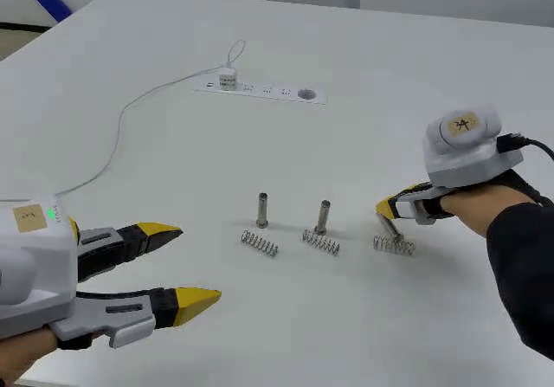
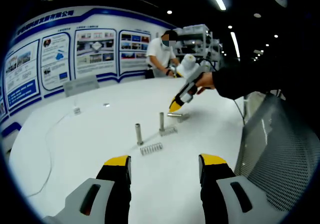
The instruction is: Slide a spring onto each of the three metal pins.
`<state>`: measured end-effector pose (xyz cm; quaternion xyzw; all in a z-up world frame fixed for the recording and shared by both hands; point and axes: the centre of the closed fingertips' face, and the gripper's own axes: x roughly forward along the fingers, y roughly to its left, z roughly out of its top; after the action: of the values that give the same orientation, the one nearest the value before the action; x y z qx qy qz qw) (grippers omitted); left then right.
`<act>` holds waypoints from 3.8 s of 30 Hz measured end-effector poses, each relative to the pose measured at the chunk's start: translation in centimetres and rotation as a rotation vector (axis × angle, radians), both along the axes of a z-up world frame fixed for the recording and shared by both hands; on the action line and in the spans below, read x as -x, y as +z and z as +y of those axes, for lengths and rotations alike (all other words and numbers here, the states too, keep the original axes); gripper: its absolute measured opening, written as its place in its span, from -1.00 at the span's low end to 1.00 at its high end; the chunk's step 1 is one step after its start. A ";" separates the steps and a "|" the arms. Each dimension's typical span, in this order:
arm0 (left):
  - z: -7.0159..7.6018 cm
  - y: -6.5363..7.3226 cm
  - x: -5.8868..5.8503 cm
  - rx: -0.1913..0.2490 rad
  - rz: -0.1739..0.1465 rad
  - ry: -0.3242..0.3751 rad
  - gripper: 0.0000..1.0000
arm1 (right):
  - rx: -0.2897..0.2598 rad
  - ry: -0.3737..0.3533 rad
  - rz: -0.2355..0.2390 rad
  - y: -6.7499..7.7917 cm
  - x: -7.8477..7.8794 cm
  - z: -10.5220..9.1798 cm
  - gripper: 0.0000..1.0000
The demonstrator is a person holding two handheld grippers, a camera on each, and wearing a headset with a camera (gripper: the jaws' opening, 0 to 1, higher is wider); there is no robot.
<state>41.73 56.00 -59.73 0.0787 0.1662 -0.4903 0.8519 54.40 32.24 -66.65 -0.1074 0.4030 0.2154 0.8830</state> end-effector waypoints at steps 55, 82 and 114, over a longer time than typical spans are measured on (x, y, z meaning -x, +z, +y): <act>0.1 0.2 0.1 0.005 -0.001 0.003 0.04 | 0.043 -0.064 0.030 -0.7 -0.3 -0.2 -0.83; -0.2 0.5 0.2 0.002 -0.013 -0.008 0.04 | -0.022 -0.076 -0.066 2.7 3.6 -0.5 -0.82; -0.1 1.0 0.5 -0.008 -0.023 -0.013 0.04 | 0.014 -0.013 -0.050 1.6 5.5 -1.2 -0.77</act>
<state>41.22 55.88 -58.73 0.0888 0.1576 -0.4943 0.8503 48.85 31.01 -65.08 -0.1160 0.3831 0.2041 0.8934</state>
